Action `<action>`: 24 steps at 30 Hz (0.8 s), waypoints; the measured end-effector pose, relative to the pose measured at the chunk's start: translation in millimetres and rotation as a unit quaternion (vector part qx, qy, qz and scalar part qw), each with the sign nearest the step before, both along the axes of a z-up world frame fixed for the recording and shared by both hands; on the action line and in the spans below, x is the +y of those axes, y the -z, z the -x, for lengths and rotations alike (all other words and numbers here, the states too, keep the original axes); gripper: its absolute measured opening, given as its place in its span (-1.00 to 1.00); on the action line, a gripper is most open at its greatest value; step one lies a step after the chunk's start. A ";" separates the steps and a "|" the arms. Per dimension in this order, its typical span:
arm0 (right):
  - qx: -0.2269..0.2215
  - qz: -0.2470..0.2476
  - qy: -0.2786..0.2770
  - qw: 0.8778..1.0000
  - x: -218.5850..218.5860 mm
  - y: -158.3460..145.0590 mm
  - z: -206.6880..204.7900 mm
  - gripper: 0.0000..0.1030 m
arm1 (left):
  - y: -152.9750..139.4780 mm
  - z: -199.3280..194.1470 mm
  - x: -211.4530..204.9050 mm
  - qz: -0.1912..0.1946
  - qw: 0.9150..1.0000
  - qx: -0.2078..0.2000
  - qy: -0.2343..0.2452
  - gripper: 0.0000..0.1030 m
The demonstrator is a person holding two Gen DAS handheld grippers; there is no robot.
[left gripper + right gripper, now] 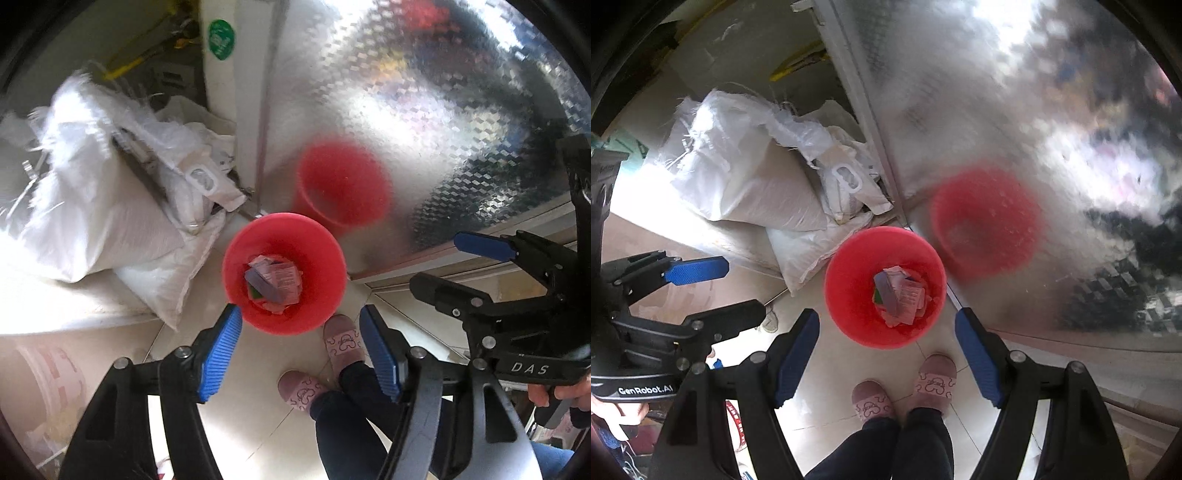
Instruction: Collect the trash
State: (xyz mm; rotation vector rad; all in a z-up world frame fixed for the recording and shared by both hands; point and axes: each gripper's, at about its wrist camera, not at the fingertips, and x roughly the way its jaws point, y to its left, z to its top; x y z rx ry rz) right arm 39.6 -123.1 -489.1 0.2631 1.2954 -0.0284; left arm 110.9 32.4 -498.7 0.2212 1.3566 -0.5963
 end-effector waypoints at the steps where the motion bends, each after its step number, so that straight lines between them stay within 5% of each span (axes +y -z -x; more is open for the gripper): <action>1: -0.001 0.001 -0.005 1.000 2.6 -4.2 0.0 0.44 | -4.9 2.2 3.6 0.000 1.000 -0.001 -0.004 0.26; 9: -0.012 0.002 -0.037 0.999 24.4 -62.0 1.6 0.44 | -80.5 18.2 30.9 -0.004 0.999 -0.018 -0.046 0.40; 19: -0.064 0.021 -0.062 0.996 42.7 -195.8 5.3 0.43 | -225.7 38.1 54.6 -0.008 0.992 -0.084 -0.091 0.61; 24: -0.090 0.042 -0.070 0.993 46.7 -253.3 8.7 0.65 | -282.4 37.4 64.2 -0.001 0.986 -0.117 -0.116 0.64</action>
